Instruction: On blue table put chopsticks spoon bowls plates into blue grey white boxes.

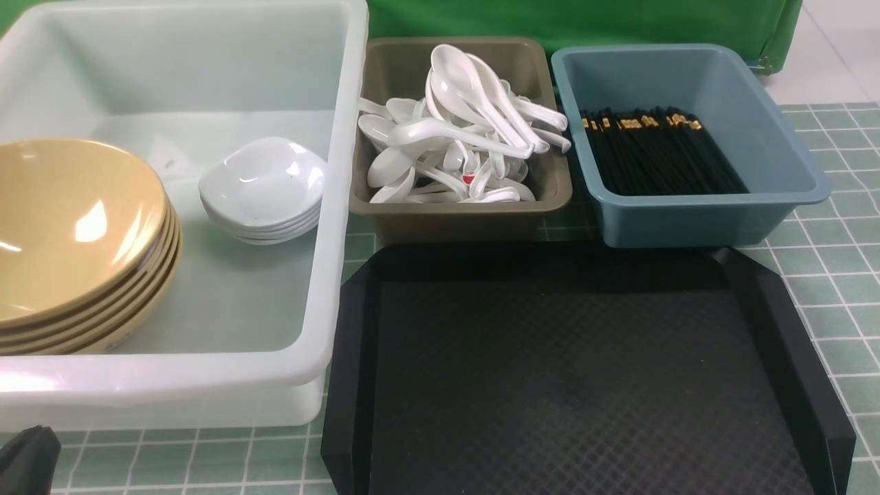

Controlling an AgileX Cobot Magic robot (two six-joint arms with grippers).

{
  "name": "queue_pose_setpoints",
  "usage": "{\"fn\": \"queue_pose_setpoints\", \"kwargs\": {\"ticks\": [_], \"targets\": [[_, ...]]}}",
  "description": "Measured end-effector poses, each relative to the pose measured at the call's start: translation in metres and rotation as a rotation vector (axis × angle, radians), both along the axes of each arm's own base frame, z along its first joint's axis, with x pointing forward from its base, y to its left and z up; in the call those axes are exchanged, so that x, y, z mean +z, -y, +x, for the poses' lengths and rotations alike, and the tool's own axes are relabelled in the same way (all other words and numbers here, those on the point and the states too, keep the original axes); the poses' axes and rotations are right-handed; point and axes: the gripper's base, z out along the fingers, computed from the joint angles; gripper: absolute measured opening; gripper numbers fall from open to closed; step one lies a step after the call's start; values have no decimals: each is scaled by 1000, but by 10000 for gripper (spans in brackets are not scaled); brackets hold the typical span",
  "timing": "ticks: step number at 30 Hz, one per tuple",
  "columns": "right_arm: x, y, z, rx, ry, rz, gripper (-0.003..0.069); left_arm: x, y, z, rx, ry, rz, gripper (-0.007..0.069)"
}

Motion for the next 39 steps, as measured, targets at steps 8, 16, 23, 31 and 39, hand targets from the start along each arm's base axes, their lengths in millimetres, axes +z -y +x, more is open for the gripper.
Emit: {"fn": "queue_pose_setpoints", "kwargs": {"ticks": [8,16,23,31,39], "targets": [[0,0,0,0,0,0,64,0,0,0,0,0,0,-12],[0,0,0,0,0,0,72,0,0,0,0,0,0,-12],[0,0,0,0,0,0,81,0,0,0,0,0,0,-12],[0,0,0,0,0,0,90,0,0,0,0,0,0,-12],[0,0,0,0,0,0,99,0,0,0,0,0,-1,-12]]}}
